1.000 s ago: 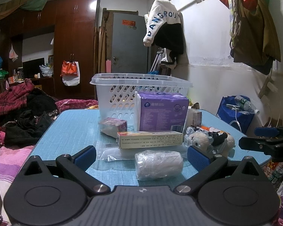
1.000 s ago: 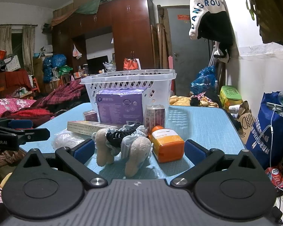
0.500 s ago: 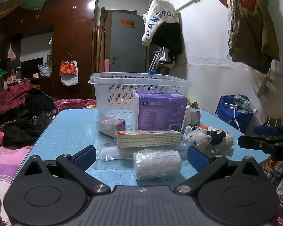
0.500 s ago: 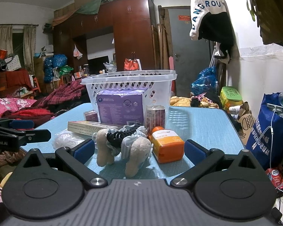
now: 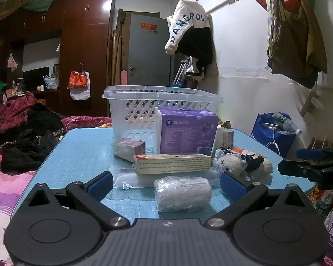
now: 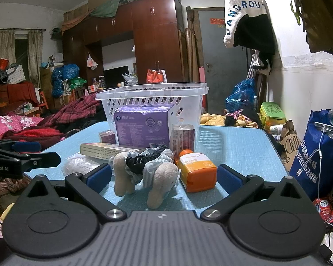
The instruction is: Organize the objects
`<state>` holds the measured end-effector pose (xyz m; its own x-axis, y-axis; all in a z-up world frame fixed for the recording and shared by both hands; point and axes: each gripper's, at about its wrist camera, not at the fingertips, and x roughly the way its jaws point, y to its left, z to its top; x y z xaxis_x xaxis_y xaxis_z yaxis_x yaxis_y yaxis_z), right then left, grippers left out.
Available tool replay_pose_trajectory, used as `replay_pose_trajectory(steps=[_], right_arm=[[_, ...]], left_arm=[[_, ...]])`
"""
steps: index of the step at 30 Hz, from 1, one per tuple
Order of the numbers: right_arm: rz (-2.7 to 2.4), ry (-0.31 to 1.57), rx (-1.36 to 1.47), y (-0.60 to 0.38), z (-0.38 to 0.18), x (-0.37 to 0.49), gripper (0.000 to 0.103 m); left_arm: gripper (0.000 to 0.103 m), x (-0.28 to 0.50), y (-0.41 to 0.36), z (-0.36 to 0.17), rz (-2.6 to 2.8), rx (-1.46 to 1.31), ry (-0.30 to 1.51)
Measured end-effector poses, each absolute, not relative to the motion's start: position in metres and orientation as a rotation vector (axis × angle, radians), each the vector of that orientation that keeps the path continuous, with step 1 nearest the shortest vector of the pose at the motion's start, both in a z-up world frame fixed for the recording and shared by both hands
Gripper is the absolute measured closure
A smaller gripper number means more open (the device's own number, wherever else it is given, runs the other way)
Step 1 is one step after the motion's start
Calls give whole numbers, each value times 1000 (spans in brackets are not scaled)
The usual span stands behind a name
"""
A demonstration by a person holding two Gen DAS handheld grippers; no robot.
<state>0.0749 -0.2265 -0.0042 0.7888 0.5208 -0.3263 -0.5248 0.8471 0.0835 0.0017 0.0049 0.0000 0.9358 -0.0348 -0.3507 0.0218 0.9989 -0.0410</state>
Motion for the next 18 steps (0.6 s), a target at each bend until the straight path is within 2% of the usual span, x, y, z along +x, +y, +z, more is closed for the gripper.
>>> replay_pose_trajectory(steps=[18], right_arm=[[563, 346, -11, -227, -4, 75, 0]], left_arm=[[0, 2, 3, 0, -43, -37, 361]])
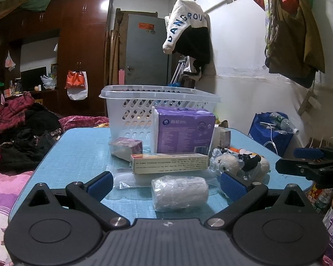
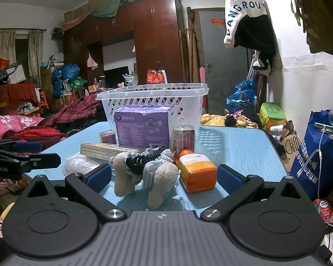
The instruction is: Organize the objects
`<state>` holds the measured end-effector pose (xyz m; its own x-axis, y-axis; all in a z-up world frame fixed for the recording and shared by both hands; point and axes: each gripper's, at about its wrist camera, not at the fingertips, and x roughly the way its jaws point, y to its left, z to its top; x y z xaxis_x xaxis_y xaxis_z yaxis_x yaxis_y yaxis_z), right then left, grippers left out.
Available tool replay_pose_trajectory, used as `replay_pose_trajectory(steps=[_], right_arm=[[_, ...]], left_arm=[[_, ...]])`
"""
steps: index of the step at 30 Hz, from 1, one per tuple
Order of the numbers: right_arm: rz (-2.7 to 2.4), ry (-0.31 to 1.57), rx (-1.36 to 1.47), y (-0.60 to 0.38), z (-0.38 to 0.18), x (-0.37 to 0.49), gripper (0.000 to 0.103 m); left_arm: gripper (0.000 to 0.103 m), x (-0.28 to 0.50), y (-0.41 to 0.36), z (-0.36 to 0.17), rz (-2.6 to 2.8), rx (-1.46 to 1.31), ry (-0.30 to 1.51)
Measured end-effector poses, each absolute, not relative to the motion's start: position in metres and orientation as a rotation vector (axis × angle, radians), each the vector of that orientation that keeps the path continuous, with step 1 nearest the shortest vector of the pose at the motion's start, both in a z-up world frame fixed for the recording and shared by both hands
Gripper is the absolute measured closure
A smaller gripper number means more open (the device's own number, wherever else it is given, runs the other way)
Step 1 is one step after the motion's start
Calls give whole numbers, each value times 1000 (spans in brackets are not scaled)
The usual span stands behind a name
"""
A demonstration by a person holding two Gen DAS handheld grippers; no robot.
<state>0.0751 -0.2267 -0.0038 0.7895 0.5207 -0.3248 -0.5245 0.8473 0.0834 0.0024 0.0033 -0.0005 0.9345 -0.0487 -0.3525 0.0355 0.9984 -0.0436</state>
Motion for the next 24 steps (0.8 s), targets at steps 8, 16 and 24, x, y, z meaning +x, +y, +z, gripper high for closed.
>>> replay_pose_trajectory(steps=[8, 16, 24], right_arm=[[563, 346, -12, -227, -4, 75, 0], [557, 337, -17, -229, -3, 75, 0], [544, 334, 43, -251, -6, 100, 0]], left_arm=[[0, 3, 5, -1, -43, -44, 361], [0, 3, 7, -1, -38, -45, 354], [0, 15, 12, -10, -32, -49, 339]])
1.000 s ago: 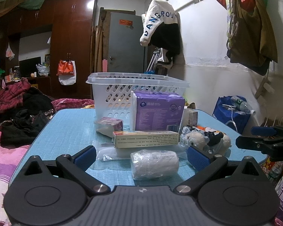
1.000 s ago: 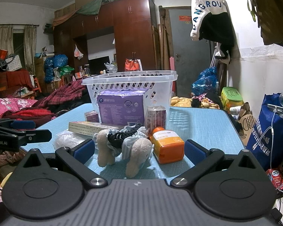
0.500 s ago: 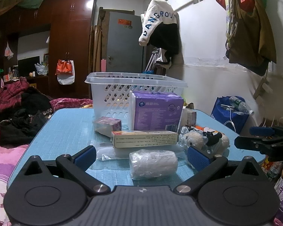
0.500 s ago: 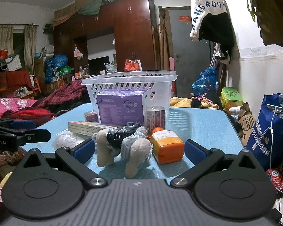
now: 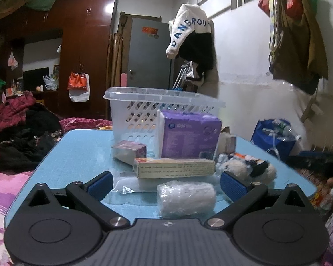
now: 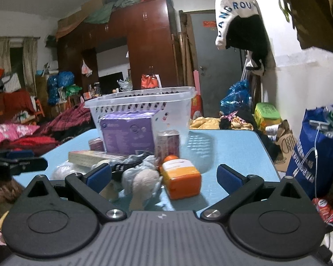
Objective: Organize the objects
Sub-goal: 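Grasp the plastic-wrapped white roll with the left tool while the right tool grasps the orange bottle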
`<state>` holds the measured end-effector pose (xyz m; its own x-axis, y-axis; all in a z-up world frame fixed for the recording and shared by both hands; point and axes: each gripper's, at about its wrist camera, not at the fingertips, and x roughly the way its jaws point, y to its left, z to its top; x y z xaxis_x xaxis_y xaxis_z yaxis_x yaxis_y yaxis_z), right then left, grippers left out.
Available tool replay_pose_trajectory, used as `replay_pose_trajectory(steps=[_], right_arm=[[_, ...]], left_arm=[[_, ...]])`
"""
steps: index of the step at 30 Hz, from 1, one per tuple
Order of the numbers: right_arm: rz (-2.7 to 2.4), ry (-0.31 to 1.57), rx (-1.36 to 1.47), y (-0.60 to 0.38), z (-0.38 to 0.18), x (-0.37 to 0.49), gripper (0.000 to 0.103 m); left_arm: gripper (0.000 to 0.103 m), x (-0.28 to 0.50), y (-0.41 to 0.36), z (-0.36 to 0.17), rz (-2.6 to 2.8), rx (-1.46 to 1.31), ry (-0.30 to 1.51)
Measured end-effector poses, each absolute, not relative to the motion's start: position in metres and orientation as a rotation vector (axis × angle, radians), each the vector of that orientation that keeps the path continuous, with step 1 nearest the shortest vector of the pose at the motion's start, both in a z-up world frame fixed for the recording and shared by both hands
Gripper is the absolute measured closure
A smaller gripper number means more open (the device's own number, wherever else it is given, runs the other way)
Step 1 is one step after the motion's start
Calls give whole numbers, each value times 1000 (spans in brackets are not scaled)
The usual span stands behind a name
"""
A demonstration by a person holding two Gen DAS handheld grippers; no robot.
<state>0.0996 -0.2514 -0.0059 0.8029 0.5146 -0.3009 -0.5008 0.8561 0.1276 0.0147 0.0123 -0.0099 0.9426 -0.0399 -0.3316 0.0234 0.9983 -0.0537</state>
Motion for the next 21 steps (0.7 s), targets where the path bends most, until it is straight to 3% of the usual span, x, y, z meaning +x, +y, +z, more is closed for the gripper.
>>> replay_pose_trajectory(steps=[3, 9, 21], right_arm=[[525, 348, 43, -256, -12, 114, 2], [548, 411, 73, -260, -25, 139, 22], [559, 411, -5, -247, -32, 147, 26]], left_arm=[[0, 24, 9, -18, -24, -17, 358], [0, 30, 7, -29, -58, -10, 393], [1, 40, 6, -40, -114, -45, 426]])
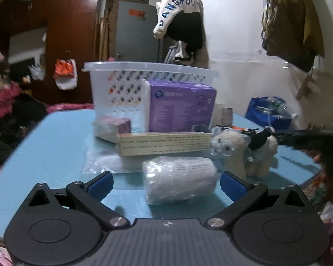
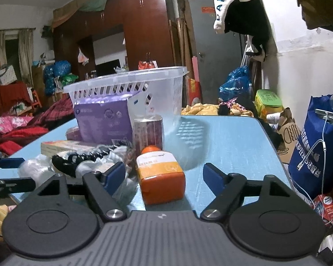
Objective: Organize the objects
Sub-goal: 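Grasp the plastic-wrapped white roll with the left tool while the right tool grasps the orange bottle, then carry the roll and bottle over the white basket and open both tools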
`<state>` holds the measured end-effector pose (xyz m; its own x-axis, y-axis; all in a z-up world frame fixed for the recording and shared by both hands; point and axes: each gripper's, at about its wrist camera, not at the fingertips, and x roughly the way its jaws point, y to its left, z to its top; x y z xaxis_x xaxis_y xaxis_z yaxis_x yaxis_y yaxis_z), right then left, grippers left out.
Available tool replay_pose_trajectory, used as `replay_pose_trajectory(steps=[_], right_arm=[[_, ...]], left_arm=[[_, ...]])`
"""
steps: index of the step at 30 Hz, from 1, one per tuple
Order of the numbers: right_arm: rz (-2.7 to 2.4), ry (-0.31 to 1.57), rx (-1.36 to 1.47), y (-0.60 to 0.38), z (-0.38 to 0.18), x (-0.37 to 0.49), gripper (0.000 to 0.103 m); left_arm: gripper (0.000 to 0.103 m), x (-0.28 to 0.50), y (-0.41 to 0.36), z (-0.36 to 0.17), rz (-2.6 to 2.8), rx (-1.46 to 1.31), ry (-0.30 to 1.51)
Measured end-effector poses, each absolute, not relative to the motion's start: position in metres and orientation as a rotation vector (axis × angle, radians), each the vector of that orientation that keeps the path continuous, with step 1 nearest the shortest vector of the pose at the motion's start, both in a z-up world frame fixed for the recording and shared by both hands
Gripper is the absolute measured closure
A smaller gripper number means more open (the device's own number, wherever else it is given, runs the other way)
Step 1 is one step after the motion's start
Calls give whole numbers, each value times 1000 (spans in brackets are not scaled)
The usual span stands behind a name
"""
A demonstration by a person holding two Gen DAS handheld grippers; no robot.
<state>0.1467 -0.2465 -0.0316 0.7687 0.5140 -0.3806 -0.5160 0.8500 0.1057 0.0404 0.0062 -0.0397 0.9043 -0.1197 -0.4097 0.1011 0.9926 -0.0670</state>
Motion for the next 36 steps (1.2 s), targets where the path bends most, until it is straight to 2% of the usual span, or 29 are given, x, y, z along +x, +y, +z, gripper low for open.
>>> replay_pose_trajectory(steps=[4, 10, 13, 24, 36], right_arm=[[573, 420, 2, -247, -34, 148, 37], [579, 439, -6, -249, -37, 150, 37], [591, 458, -10, -250, -39, 152, 49], [547, 344, -9, -268, -4, 138, 51], [604, 271, -59, -230, 71, 163, 51]], left_arm=[[8, 40, -1, -43, -102, -9, 405], [24, 42, -8, -45, -117, 17, 392], [24, 39, -11, -45, -102, 38, 376], [24, 29, 13, -18, -105, -12, 275], [24, 88, 54, 63, -92, -97, 226]])
